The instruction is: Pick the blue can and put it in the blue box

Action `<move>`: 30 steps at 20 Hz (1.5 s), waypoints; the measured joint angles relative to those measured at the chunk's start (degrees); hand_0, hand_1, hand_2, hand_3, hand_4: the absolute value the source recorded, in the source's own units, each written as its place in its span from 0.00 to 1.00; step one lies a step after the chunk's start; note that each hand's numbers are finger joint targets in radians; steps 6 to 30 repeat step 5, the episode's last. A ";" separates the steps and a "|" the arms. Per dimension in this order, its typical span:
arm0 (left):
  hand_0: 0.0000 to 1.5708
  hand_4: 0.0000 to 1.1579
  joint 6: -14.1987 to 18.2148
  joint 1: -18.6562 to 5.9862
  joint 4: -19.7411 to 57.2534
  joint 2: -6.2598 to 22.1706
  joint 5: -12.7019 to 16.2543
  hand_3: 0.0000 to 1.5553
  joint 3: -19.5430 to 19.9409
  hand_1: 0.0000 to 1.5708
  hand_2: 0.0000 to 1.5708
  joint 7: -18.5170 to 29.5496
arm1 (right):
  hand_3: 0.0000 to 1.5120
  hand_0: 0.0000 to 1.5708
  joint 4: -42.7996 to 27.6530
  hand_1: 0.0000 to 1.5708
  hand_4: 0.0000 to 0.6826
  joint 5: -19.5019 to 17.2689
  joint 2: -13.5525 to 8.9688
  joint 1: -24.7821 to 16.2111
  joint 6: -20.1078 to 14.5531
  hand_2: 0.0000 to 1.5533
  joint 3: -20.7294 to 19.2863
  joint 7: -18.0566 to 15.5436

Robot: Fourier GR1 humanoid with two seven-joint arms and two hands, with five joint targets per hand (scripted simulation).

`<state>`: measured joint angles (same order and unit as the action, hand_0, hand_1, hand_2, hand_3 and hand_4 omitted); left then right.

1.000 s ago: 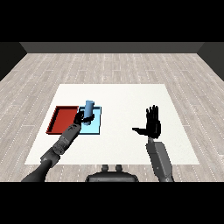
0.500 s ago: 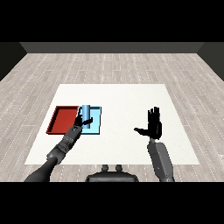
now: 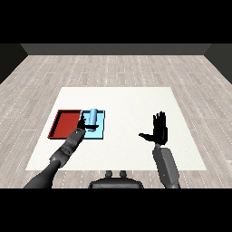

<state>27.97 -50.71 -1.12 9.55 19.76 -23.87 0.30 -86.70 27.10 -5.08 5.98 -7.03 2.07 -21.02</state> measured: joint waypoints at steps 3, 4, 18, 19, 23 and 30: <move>0.00 0.00 1.71 0.81 -2.19 0.31 1.56 0.00 2.18 0.00 0.00 4.63 | 0.00 0.00 0.92 0.00 0.00 -0.10 -0.11 0.44 0.89 0.00 -0.13 -0.44; 0.00 0.00 2.29 1.08 -3.60 0.41 2.12 0.00 2.90 0.00 0.00 7.15 | 0.00 0.00 0.76 0.00 0.00 -0.19 -0.26 0.59 0.99 0.00 -0.11 -0.36; 0.00 0.00 1.89 1.31 -4.82 1.17 2.56 0.00 3.56 0.00 0.00 9.44 | 0.00 0.00 0.38 0.00 0.00 -0.40 -0.24 0.51 0.96 0.00 0.19 -0.21; 0.00 0.00 1.89 1.31 -4.82 1.17 2.56 0.00 3.56 0.00 0.00 9.44 | 0.00 0.00 0.38 0.00 0.00 -0.40 -0.24 0.51 0.96 0.00 0.19 -0.21; 0.00 0.00 1.89 1.31 -4.82 1.17 2.56 0.00 3.56 0.00 0.00 9.44 | 0.00 0.00 0.38 0.00 0.00 -0.40 -0.24 0.51 0.96 0.00 0.19 -0.21; 0.00 0.00 1.89 1.31 -4.82 1.17 2.56 0.00 3.56 0.00 0.00 9.44 | 0.00 0.00 0.38 0.00 0.00 -0.40 -0.24 0.51 0.96 0.00 0.19 -0.21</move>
